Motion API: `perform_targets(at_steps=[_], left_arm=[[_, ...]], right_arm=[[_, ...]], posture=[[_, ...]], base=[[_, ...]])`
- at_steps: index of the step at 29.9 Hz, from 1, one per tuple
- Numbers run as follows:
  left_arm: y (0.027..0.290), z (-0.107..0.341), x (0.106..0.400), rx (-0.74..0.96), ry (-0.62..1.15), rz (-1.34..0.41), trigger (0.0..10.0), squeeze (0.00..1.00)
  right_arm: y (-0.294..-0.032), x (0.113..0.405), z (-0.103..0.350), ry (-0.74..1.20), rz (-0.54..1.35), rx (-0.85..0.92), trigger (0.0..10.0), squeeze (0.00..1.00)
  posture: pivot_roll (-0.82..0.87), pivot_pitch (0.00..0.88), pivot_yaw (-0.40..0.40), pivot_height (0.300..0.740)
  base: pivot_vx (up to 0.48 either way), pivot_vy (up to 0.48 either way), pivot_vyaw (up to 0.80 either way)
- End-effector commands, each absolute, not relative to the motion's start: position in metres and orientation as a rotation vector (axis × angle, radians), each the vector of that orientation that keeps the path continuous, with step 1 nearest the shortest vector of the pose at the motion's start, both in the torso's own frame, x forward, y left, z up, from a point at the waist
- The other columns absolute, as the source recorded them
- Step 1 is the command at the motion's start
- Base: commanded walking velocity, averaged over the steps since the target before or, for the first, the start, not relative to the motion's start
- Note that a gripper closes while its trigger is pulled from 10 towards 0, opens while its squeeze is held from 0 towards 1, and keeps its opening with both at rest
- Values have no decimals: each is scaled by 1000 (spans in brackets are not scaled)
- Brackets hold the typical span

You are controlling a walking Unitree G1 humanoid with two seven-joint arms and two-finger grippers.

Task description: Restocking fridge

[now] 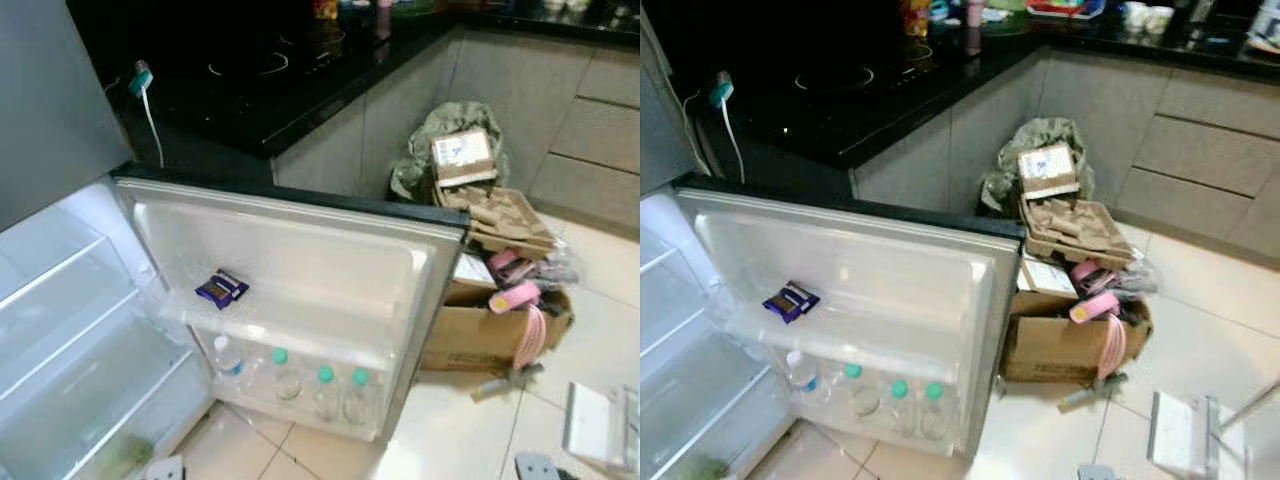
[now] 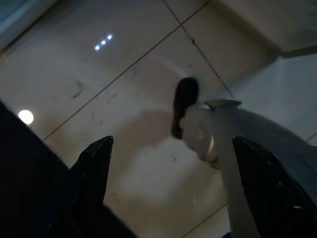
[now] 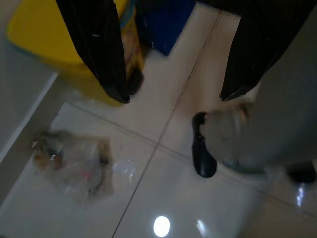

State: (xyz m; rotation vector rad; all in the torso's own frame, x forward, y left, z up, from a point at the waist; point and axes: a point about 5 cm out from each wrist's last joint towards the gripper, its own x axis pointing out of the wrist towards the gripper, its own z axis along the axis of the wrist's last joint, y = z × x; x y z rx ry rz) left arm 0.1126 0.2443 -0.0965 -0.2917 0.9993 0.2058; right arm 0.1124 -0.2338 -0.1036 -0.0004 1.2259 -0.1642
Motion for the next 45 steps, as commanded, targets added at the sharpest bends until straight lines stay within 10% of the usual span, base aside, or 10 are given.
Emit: perform_targets(at_steps=[1, 45], left_arm=[[243, -100, 102, -287, 1040, 207, 10000, 0], [238, -101, 100, -273, 1058, 147, 10000, 0]], right_arm=[[-238, 121, -100, 1196, -169, -13, 10000, 0], [-233, 122, -100, 1181, -116, 35, 10000, 0]], posture=[[-42, 0, -4, 740], [-44, 0, -6, 740]], base=[[0, 0, 0], [0, -87, 315]])
